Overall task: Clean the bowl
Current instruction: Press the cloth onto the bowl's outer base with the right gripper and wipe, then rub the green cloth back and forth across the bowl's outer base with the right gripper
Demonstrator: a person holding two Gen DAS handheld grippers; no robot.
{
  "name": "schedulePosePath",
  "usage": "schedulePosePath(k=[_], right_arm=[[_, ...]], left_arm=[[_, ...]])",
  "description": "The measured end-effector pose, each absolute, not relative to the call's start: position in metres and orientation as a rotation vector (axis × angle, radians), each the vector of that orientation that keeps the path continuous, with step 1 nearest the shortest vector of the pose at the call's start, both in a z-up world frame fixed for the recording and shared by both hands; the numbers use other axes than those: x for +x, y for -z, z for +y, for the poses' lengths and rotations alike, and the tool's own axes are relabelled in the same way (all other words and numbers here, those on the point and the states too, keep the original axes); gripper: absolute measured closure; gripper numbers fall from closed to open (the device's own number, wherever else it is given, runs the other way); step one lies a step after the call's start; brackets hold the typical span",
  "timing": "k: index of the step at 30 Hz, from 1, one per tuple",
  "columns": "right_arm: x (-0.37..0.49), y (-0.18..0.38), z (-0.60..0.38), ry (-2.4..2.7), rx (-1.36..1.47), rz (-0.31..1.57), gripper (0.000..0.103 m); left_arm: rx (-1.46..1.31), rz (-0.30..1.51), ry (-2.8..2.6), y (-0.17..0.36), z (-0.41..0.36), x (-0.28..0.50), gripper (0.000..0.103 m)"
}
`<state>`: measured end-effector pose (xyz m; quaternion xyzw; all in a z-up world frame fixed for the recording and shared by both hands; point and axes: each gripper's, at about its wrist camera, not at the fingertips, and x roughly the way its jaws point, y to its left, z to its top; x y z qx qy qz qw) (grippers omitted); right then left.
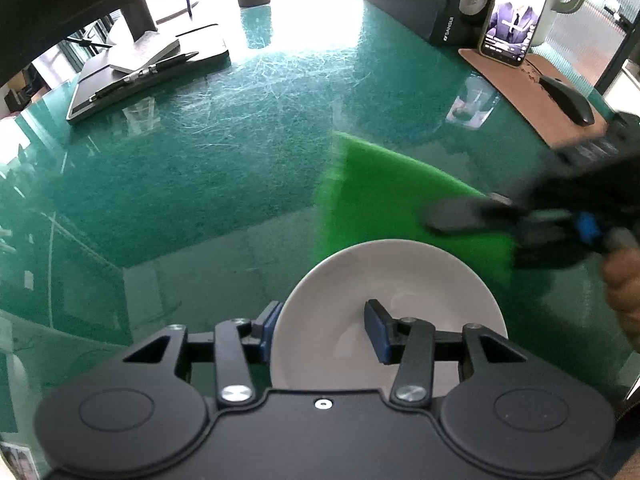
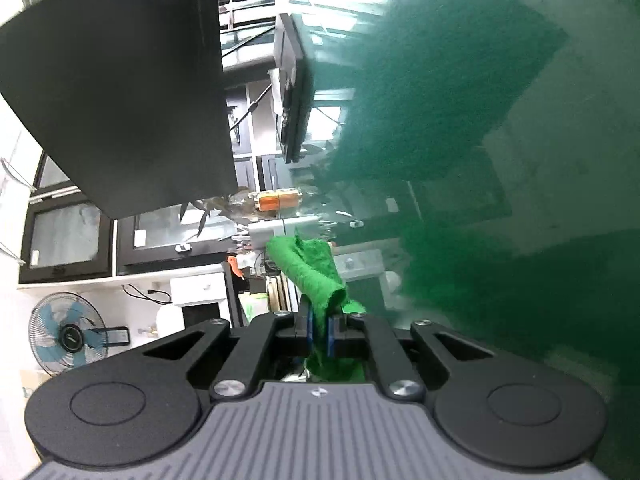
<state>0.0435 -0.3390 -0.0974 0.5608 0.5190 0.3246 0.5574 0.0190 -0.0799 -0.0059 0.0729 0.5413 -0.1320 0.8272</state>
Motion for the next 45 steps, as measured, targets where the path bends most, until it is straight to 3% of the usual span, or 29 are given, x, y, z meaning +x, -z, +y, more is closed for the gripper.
schedulePosePath(k=[10,14,36,45], right_arm=[[0.078,0.1,-0.298,-0.775,1.243,1.241,0.095],[0.07,0.098,-0.308,-0.762,1.246,1.234,0.095],[0.04,0.105,-0.347,-0.734,1.376,1.292,0.095],[0.078,0.1,-0.304,-0.764,1.359,1.25,0.094]], left_arm=[[0.177,1.149,0.257,0.005,-0.085,0.018,0.055],[0.181,1.156,0.25,0.006,-0.083,0.021,0.045],[0.137,1.153,0.25,0.008,-0.08,0.024,0.042],[0.18,1.157,0.264,0.008,-0.084,0.025,0.04]])
